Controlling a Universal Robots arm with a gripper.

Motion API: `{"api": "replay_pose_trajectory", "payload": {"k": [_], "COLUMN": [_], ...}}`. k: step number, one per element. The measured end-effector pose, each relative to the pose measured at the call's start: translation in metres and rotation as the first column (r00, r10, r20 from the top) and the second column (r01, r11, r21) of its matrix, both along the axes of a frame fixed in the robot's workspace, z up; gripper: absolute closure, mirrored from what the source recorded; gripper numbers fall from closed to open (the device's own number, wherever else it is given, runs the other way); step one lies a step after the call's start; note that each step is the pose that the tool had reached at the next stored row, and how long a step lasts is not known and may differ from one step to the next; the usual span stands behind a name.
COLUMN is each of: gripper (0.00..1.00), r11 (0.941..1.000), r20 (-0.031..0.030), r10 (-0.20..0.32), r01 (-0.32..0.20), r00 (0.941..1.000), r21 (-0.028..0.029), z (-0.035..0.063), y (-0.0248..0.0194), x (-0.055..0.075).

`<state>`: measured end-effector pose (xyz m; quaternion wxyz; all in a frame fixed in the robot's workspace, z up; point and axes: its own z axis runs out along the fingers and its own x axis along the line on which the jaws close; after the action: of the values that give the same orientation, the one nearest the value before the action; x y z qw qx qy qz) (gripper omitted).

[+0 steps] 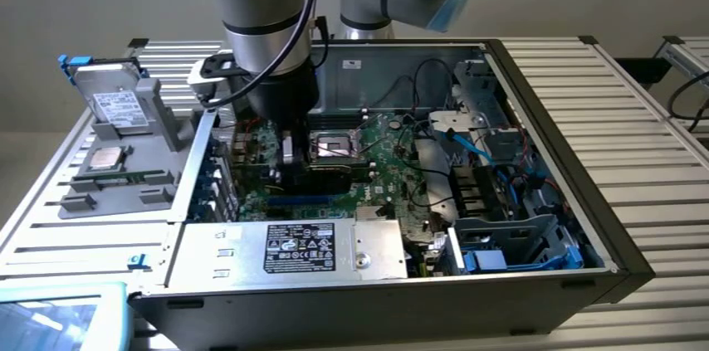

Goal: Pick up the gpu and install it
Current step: 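Insert the gpu into the slot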

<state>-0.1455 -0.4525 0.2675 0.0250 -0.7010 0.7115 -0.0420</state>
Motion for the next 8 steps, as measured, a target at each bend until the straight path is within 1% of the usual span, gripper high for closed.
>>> {"api": "replay_pose_trajectory", "payload": {"k": [8], "gripper": [0.73], "r11": [1.0000], "r20": [0.0001], "r10": [0.000], "r01": [0.000], "r00": [1.0000], "r21": [0.0003], "z": [-0.0002], "y": [0.0003], "x": [-0.0019]}}
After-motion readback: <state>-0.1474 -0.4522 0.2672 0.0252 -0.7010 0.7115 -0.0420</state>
